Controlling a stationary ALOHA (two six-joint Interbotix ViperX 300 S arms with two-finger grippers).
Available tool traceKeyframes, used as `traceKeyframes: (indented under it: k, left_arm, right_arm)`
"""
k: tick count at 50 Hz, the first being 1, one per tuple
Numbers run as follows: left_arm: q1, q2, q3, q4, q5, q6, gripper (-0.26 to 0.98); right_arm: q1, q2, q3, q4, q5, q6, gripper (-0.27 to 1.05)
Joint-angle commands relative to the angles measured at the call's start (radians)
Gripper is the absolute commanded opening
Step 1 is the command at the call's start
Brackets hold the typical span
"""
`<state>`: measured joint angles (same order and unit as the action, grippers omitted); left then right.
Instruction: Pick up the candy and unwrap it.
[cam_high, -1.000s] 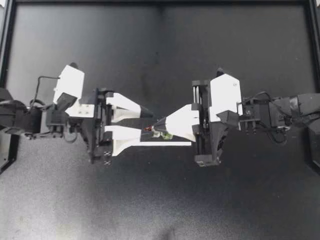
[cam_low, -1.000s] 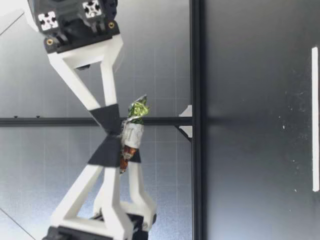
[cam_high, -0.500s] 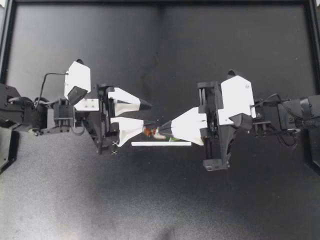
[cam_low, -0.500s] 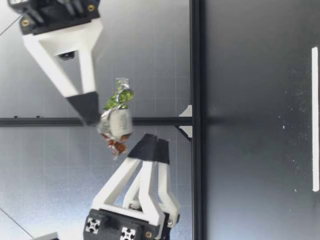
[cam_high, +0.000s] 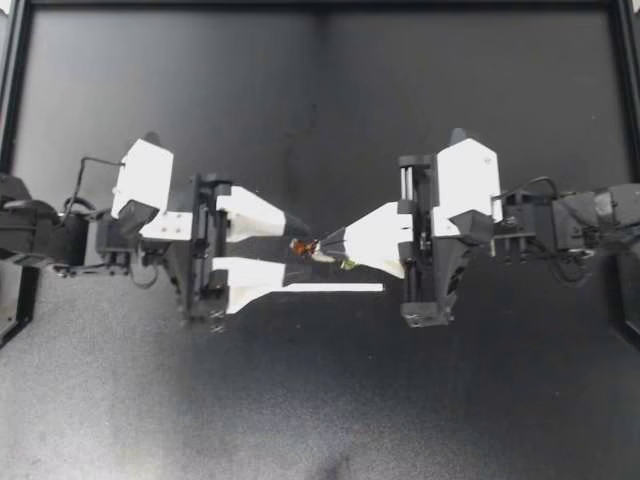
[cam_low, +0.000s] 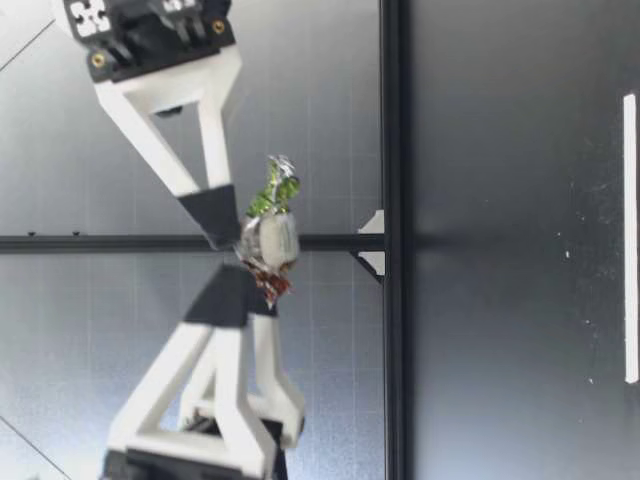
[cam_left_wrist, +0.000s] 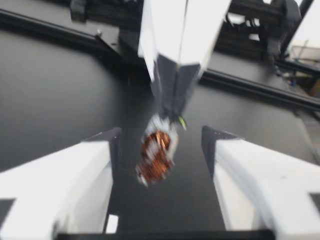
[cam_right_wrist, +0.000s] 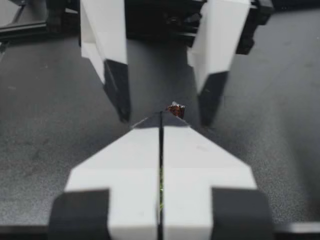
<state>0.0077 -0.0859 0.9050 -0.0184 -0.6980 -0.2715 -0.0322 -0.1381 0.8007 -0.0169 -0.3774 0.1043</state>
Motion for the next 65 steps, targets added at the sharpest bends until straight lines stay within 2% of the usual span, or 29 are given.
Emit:
traceKeyframes:
  k: [1, 10, 15, 26, 40, 65]
  left_arm:
    - [0.020, 0.011, -0.026, -0.012, -0.005, 0.000, 0.56]
    - [0.037, 0.087, -0.025, -0.015, -0.005, -0.018, 0.55]
    - [0.037, 0.092, -0.018, -0.015, -0.005, -0.026, 0.55]
    - [0.037, 0.023, 0.018, -0.015, -0.005, -0.008, 0.55]
    - [0.029, -0.067, 0.080, 0.015, -0.006, 0.005, 0.55]
    - [0.026, -0.167, 0.098, 0.020, -0.014, 0.132, 0.54]
  right_arm:
    - [0.012, -0.006, -0.031, 0.002, -0.012, 0.002, -0.18]
    - [0.021, -0.038, -0.023, 0.002, -0.012, -0.003, -0.18]
    - [0.021, -0.061, -0.014, 0.002, -0.012, -0.006, -0.18]
    - [0.015, -0.061, 0.008, 0.005, -0.012, 0.003, -0.18]
    - [0.006, -0.058, 0.046, 0.032, -0.012, 0.005, -0.18]
    - [0.008, -0.110, 0.083, 0.028, -0.014, -0.008, -0.18]
